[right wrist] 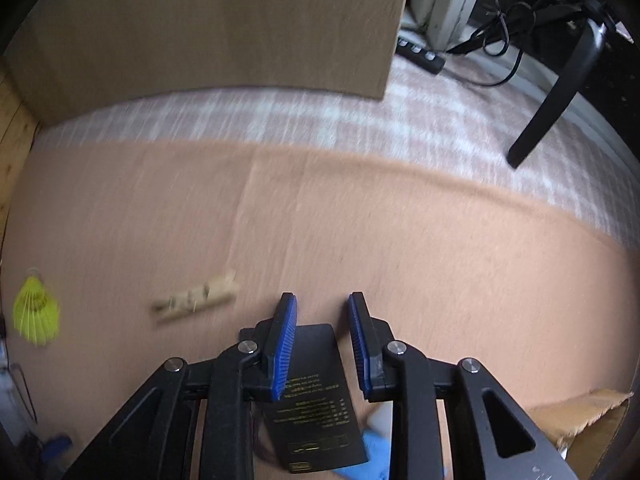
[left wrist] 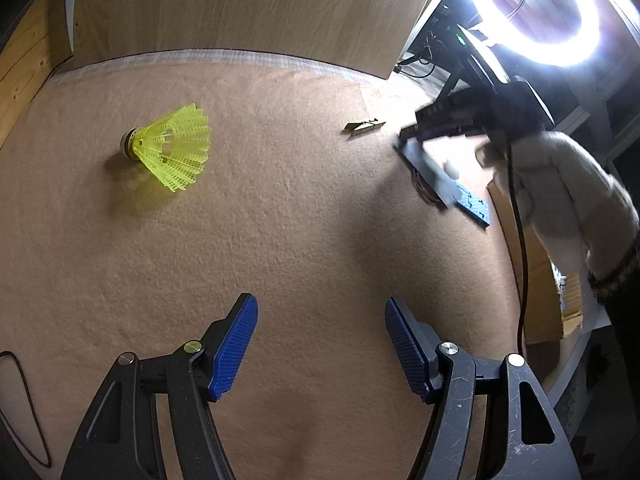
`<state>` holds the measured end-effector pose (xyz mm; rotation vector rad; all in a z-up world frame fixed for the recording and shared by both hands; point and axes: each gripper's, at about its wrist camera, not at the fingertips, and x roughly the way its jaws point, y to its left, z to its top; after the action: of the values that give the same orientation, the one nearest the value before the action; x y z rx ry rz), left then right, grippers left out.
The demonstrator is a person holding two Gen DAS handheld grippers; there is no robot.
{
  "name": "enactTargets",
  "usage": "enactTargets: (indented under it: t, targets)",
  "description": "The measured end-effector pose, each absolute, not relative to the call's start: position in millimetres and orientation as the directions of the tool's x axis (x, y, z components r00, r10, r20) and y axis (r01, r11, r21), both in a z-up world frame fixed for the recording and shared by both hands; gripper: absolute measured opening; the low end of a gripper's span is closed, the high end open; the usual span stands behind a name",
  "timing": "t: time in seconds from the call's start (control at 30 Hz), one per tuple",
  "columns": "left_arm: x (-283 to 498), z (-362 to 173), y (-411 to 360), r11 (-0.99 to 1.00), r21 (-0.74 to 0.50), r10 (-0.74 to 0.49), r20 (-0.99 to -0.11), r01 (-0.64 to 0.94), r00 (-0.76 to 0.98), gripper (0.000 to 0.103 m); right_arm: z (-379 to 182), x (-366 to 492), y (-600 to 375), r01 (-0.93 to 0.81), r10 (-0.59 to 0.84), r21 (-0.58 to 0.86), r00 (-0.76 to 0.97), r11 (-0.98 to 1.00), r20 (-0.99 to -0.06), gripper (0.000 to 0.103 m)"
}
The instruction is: Organize objects
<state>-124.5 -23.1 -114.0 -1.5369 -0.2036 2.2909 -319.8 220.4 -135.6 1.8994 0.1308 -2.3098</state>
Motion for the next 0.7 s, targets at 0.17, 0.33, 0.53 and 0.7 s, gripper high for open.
enactTargets:
  t: [0.17,0.33,0.53,0.7]
  targets:
    - [-124,-109,-21,-0.912,-0.334,0.401,-0.851,-0.24,-0.339,0.07,-133,-278,230,0.155,-0.125,0.098,-0.173,-0.983,-0.977,0.024]
    - [-121,-105,-9,-0.901,-0.336,0.416,-0.846,-0.274,-0.332,0.07,-131,-227,238,0.125,-0.17,0.147,-0.196,-0.981,-0.966,0.024]
    - [-118,-103,-3,-0.896,-0.33,0.421,-0.846,-0.298,-0.326,0.07,-129,-164,230,0.114,-0.281,0.262,-0.206,-0.958,-0.937,0.024]
    - [-117,-104,-1,-0.896,-0.32,0.414,-0.851,-0.307,-0.324,0.07,-127,-132,234,0.134,-0.365,0.346,-0.165,-0.929,-0.916,0.024]
